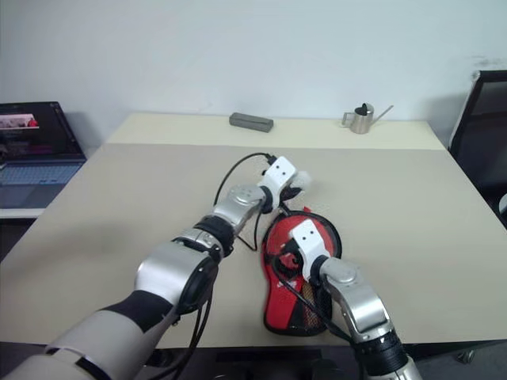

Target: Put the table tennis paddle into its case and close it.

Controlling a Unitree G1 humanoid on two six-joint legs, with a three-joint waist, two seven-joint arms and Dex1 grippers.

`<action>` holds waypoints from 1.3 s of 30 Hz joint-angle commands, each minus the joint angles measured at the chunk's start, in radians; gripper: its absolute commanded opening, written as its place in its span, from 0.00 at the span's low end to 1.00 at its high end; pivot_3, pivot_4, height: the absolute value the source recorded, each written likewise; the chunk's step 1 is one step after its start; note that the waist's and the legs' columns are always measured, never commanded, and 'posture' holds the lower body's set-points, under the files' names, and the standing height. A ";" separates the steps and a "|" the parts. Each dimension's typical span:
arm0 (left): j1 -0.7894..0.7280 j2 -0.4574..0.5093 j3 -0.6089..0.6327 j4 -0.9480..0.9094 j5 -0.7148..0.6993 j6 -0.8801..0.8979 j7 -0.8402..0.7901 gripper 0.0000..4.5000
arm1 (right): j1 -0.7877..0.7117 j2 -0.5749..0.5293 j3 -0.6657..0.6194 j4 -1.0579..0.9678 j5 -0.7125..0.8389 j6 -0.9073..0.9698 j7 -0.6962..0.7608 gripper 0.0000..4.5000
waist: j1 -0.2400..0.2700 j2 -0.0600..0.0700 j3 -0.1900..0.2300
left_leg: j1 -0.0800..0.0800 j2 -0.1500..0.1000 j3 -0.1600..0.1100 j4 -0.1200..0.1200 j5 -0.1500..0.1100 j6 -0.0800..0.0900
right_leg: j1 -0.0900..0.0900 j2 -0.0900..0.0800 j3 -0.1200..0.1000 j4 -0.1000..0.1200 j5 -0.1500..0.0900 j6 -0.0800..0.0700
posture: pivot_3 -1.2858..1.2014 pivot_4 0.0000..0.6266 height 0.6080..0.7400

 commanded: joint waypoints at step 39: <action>-0.017 -0.212 -0.023 -0.012 0.092 0.016 -0.097 0.58 | 0.190 -0.004 0.066 0.014 0.052 0.234 -0.092 1.00 | 0.000 0.003 -0.005 | 0.001 -0.002 0.000 -0.007 -0.001 -0.001 | 0.000 -0.003 -0.001 -0.004 -0.003 0.003 | 0.52 0.24 1.00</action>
